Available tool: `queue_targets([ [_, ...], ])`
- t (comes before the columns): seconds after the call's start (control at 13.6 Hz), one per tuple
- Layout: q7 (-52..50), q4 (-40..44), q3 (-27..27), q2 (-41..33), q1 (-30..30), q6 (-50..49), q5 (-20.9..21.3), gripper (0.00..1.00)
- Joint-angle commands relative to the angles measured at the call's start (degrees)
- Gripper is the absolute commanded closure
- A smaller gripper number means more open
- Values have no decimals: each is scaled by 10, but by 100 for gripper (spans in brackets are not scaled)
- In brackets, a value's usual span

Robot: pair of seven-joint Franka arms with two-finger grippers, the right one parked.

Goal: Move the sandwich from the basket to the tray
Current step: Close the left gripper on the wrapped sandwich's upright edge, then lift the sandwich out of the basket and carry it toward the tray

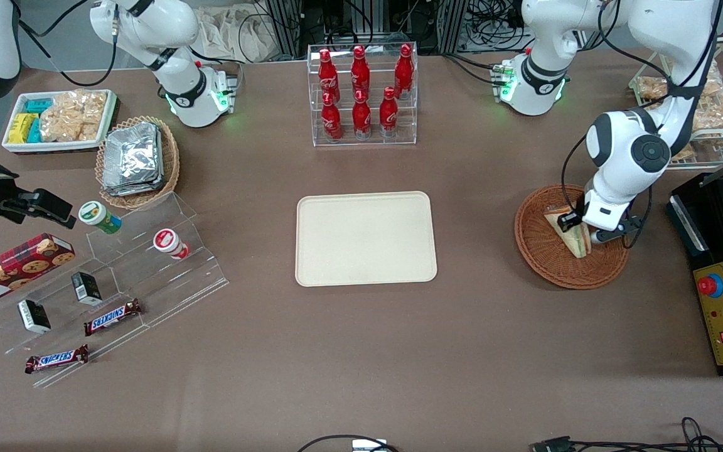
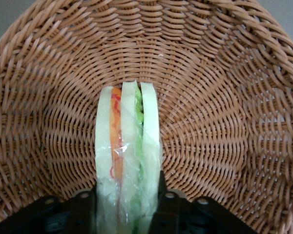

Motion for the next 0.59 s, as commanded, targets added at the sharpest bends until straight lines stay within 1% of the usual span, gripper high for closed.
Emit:
queue_targets([
  [0.0,-13,7,-2,-5,-3,2,-2,93],
  [0.15,-16,9,-4,-32,-8,-16,-1,93],
  [0.22,-16,18,-5,-52,-8,-52,0,93],
  [0.37,-9,59,-7,-95,-8,-157,4,93],
  [0.52,-7,143,-14,-121,-8,-296,4,93],
])
